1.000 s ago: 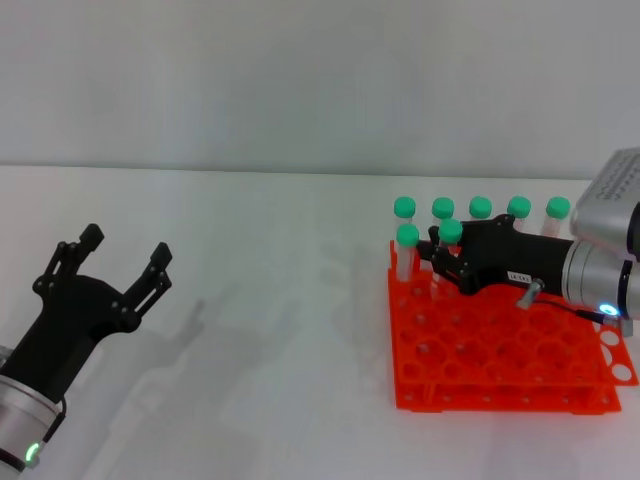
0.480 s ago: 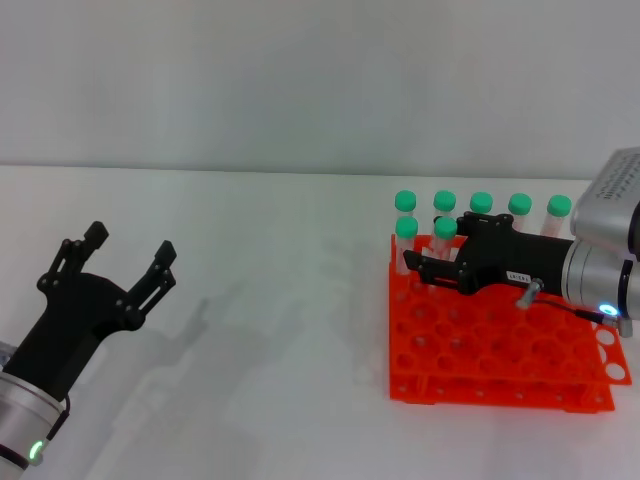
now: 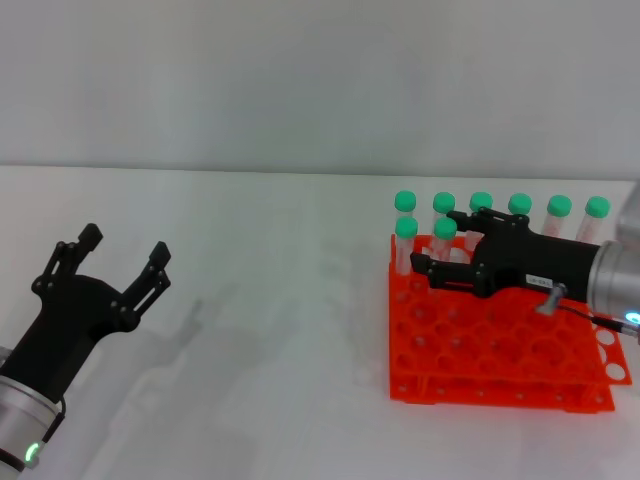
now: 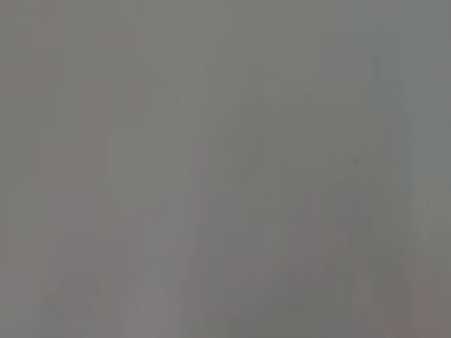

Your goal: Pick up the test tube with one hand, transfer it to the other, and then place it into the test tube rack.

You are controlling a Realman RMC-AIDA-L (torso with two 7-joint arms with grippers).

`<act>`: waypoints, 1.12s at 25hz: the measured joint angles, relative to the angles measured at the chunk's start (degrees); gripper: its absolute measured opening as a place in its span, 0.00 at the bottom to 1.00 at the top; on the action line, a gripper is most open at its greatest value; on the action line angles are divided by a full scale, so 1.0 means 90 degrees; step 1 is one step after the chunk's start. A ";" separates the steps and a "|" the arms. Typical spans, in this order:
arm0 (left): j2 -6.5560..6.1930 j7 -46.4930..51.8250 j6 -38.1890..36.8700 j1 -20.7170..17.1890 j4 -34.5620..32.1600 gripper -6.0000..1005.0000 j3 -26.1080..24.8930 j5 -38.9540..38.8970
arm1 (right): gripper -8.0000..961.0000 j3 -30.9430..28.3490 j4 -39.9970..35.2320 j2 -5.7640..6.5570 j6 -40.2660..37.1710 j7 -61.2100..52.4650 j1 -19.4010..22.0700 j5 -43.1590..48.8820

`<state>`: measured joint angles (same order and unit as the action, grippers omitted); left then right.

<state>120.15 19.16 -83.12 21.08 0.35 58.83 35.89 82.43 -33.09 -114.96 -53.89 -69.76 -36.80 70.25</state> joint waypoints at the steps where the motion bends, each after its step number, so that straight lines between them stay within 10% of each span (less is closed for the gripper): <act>1: 0.0000 0.0000 0.0003 -0.0009 0.0000 0.88 -0.0004 -0.0007 | 0.89 -0.0052 -0.0058 0.0008 -0.0098 -0.0020 0.0063 0.0000; 14: -0.0005 0.0000 0.0044 0.0018 0.0000 0.88 -0.0024 -0.0466 | 0.89 -0.2860 0.0315 -0.0072 -0.1574 0.1559 0.1246 -0.0812; 21: 0.0021 0.0132 0.0017 0.0026 0.0147 0.88 -0.0024 -0.1272 | 0.89 -0.3046 0.2089 -0.0089 -0.1685 0.4417 0.1314 -0.3976; 28: -0.0009 0.0468 0.0123 0.0129 0.0246 0.88 -0.0024 -0.1519 | 0.88 -0.3054 0.2575 -0.0091 -0.1273 0.4837 0.1276 -0.4676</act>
<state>120.07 23.37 -82.01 22.24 2.57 58.62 22.21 54.94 -9.92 -115.79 -65.35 -26.22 -25.32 28.17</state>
